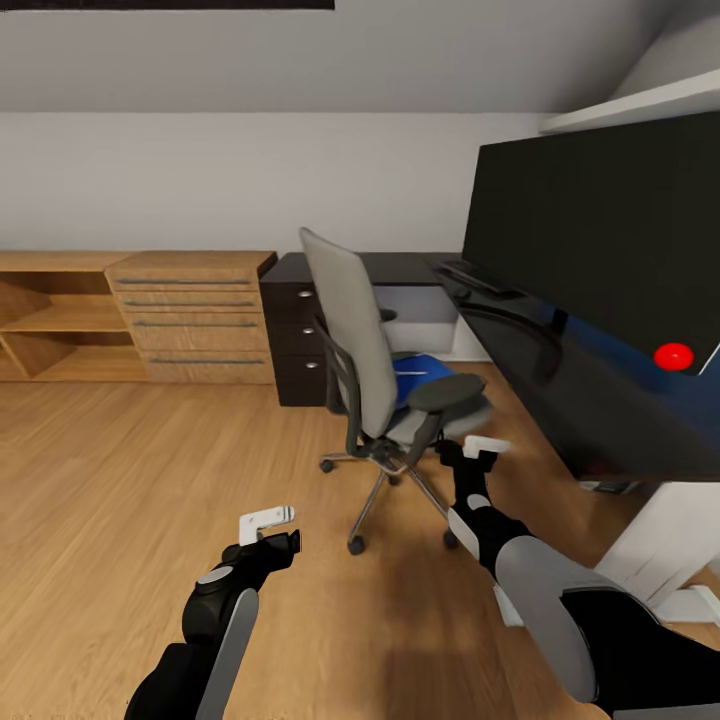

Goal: In the bedroom, organize the workspace by keeping the computer under the desk, ensuring the monitor is on the desk, placing the keyboard on the desk next to the monitor, placing the mouse on the desk next to the keyboard, moving the folder from the swivel chair onto the desk next to the mouse, stacking the notebook on top of the folder with the pen on top of the notebook, and positioning the swivel chair next to the desk.

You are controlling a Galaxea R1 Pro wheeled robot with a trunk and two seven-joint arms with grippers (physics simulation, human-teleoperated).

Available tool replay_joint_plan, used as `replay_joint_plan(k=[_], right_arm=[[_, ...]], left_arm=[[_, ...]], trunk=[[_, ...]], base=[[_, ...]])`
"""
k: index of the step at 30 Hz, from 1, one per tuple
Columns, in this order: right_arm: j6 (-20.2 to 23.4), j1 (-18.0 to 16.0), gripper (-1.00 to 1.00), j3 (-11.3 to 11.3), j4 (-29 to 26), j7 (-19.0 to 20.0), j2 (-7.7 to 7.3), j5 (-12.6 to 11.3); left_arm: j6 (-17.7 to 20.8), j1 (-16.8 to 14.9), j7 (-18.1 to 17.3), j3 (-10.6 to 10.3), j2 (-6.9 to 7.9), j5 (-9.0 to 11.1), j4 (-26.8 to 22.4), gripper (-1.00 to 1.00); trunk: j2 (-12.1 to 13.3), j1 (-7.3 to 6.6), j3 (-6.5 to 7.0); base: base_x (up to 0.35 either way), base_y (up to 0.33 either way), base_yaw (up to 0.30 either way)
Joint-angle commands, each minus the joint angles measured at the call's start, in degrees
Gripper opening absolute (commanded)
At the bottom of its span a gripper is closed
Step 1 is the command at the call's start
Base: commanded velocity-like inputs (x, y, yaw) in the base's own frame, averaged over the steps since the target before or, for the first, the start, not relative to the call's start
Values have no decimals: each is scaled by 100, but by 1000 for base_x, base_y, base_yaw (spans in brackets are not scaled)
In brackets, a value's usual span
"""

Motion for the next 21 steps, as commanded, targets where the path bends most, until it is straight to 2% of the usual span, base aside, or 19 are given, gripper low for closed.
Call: replay_joint_plan(k=[1,12,17,21], right_arm=[[-8,-2,100,26,5,-29,4,11],[-8,2,100,26,10,-29,6,8],[-8,2,100,22,13,-29,-4,5],[-8,2,100,16,13,-29,-41,-5]], left_arm=[[15,-4,54,-5,0,60,-4,100],[15,-4,54,16,0,62,-4,100],[15,-4,60,20,0,62,-4,100],[15,-4,66,20,0,61,-4,100]], trunk=[[-2,-1,-5],[-2,-1,-5],[-2,-1,-5],[-2,-1,-2]], base=[[0,0,204],[0,0,242],[0,0,57],[0,0,-139]])
